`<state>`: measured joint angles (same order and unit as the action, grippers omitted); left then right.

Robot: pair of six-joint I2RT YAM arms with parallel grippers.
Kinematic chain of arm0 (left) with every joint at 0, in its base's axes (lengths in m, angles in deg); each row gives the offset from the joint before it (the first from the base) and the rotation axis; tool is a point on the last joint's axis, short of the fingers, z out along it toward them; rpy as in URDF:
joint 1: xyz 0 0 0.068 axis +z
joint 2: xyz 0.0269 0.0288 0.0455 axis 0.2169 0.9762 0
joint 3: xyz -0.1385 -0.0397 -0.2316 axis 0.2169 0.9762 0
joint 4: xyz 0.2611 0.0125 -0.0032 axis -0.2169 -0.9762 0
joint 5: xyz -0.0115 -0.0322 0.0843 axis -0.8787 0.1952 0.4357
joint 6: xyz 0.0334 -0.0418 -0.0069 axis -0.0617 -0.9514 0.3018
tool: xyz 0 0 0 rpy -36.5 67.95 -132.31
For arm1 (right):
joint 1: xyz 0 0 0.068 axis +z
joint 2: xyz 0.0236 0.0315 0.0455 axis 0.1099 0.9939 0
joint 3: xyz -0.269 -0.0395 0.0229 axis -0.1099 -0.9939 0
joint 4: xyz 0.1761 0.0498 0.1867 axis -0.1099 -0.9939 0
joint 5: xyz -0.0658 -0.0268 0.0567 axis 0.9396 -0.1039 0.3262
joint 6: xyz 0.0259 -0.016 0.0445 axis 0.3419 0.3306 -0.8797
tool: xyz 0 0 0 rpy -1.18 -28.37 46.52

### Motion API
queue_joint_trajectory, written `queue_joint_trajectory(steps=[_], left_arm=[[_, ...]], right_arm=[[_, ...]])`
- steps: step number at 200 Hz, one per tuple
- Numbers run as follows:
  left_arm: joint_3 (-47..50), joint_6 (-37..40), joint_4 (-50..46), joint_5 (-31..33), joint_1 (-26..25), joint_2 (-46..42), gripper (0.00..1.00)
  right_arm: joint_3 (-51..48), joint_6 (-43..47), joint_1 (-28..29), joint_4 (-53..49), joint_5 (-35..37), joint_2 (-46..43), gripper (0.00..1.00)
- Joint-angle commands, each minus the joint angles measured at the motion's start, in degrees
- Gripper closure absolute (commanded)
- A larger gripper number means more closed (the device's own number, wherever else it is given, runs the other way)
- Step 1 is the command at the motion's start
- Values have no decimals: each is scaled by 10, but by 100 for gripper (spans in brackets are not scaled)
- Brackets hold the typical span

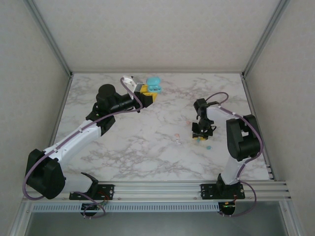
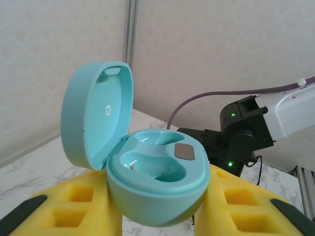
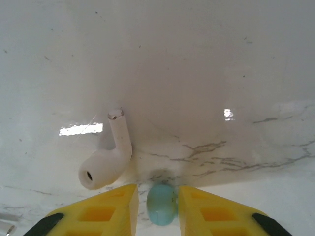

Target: Insert wireless bluetooth earbuds into charging case

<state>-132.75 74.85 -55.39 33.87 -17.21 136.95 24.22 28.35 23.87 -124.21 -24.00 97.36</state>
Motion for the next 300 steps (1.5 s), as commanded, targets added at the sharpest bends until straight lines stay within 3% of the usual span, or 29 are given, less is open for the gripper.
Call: queue_joint_trajectory(steps=[1, 94, 142, 158, 224, 277, 300], left_arm=[[-21, 7, 3, 0, 2, -17, 80], [-28, 3, 2, -5, 2, -9, 80], [-28, 4, 3, 2, 2, -8, 80], [-26, 4, 3, 5, 3, -8, 80], [-12, -1, 20, -1, 21, -5, 80], [-10, 6, 18, -26, 26, 5, 80], [-8, 7, 21, -31, 26, 7, 80]], right_arm=[[14, 1, 6, -17, 19, 13, 73], [10, 7, 6, -16, 32, 21, 79], [18, 2, 5, -37, 9, -39, 82], [18, -3, 2, -32, -44, -80, 82], [66, -85, -22, 71, -407, -207, 80], [115, -199, -21, 192, -573, -221, 79], [132, -237, -22, 229, -610, -220, 79]])
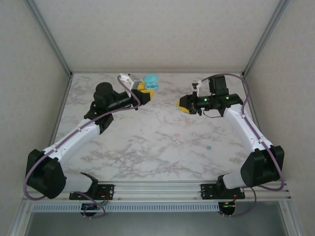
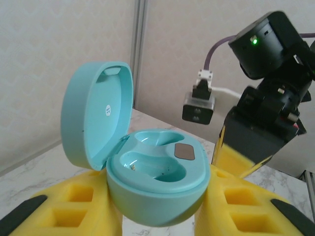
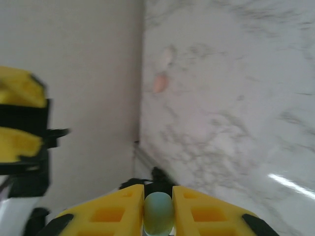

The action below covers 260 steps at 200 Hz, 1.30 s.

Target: Insert wireless bluetooth earbuds into charging case

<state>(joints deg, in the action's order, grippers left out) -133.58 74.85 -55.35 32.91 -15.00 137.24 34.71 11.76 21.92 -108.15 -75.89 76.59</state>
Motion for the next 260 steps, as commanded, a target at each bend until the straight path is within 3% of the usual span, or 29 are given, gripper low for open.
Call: queue_joint_trajectory(steps=[1, 17, 60, 138, 192, 226, 260], left_arm=[[0, 7, 21, -22, 4, 4, 80], [0, 10, 21, -26, 4, 4, 80], [-7, 19, 13, -43, 0, 12, 80], [-11, 43, 13, -32, -9, 35, 80], [-29, 45, 10, -41, -12, 49, 80], [-37, 47, 2, -47, -19, 54, 80], [-32, 55, -11, -37, -19, 42, 80]], right_arm=[[27, -73, -2, 70, -92, -12, 79], [29, -105, -2, 117, -120, -13, 78], [64, -120, -1, 93, -105, -6, 78], [60, -220, 10, 84, 108, -62, 77], [57, -229, 11, 140, 24, -51, 78], [71, -193, 11, 101, 34, -39, 80], [34, -209, 12, 154, 21, -35, 82]])
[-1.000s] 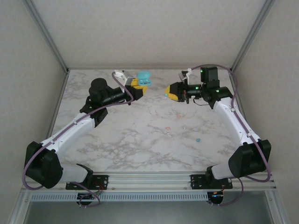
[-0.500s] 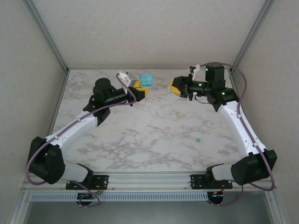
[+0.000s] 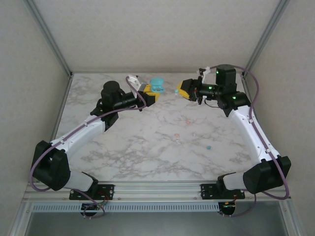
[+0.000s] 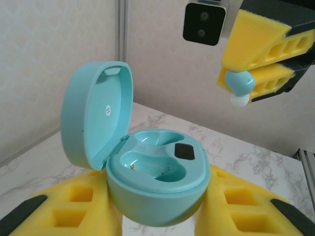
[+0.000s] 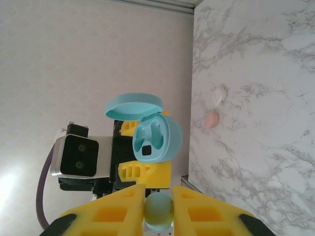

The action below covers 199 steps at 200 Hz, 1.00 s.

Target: Insert wireless bluetooth earbuds into charging case

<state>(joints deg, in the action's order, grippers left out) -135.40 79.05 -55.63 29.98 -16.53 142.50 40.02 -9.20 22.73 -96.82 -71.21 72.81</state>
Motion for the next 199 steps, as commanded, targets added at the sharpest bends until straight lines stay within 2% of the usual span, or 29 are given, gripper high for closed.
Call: queue_joint_trajectory(steps=[1, 53, 110, 199], left_arm=[[-13, 13, -8, -7, -4, -11, 80], [-16, 21, -13, -36, -6, -16, 80], [-29, 67, -39, -46, -22, -4, 80], [-40, 76, -35, -23, -30, 15, 80]], right_arm=[[-19, 0, 4, 43, -27, 3, 82], [-21, -41, 3, 123, -98, 31, 82], [3, -46, 20, 145, -89, 56, 82], [20, -46, 58, 159, -62, 67, 82]])
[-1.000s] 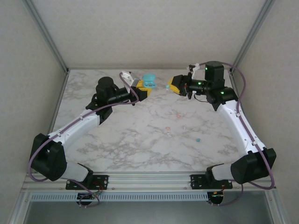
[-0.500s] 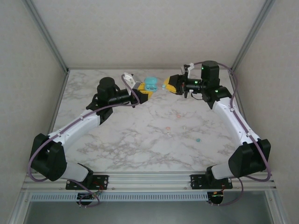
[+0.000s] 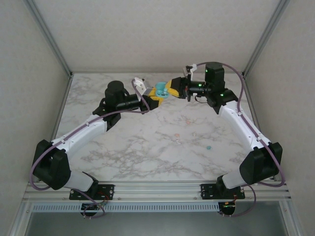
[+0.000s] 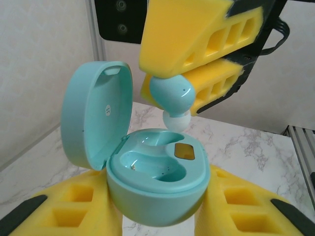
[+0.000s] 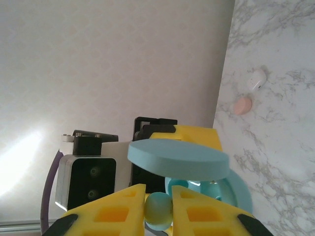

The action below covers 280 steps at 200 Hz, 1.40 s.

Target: Insert wireless bluetooth earbuds into charging case

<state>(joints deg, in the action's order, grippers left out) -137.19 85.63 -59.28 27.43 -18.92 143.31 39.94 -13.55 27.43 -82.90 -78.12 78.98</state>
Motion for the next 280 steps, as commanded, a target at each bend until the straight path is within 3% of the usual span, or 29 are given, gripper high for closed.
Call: queue_joint_trajectory(steps=[1, 181, 280], left_arm=[[-22, 11, 1, 3, -6, 7, 80], [-33, 17, -5, 5, -15, 10, 80], [-35, 7, 8, 18, -16, 9, 80]], right_arm=[[20, -2, 11, 20, 7, 5, 82], [21, 20, 33, -7, 46, 10, 83], [57, 86, 47, -121, 78, 21, 82]])
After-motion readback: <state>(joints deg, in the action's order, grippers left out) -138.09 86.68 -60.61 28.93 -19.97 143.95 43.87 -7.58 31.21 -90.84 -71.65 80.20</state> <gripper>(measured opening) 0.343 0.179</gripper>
